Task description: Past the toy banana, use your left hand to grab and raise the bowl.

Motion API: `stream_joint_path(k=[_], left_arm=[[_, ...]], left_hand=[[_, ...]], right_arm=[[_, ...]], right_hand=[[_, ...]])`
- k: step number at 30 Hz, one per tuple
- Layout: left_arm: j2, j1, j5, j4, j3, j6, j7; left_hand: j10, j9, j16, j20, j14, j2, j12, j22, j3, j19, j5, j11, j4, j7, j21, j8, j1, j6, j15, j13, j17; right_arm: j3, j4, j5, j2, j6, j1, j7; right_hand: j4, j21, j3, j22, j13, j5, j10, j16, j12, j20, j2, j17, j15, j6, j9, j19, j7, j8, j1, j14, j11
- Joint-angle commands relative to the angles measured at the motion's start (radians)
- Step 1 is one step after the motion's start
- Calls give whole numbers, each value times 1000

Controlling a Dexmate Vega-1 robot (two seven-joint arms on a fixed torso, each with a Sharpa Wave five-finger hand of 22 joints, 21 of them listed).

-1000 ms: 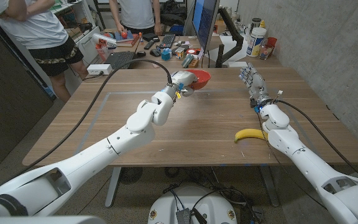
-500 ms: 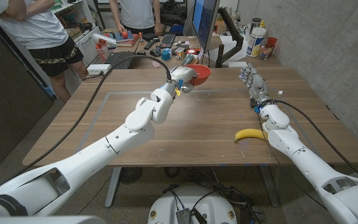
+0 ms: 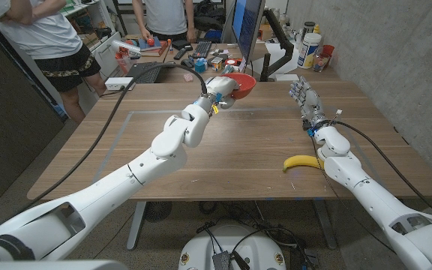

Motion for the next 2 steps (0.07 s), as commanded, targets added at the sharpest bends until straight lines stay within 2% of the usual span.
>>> stream_joint_path(k=[1,2], left_arm=[[-10,8,20,-13,-6,13,-9],[-10,8,21,-14,-6,14,-14]], left_hand=[[8,3,-5,-23,-2,8,-3,1,12,-3,7,-2,15,7,0,7,-5,16,-70,3,3],[8,3,-5,-23,-2,8,-4,1,12,-3,7,-2,15,7,0,8,-5,17,-70,4,3]], right_arm=[[0,-6,1,-7,-7,-1,6],[0,-6,1,-8,-8,0,7]], right_hand=[[4,0,-3,4,2,6,10,1,4,-2,-1,3,4,7,4,9,-3,5,-11,10,0],[4,1,-3,4,2,6,10,1,4,-2,-1,3,4,7,4,9,-3,5,-11,10,0]])
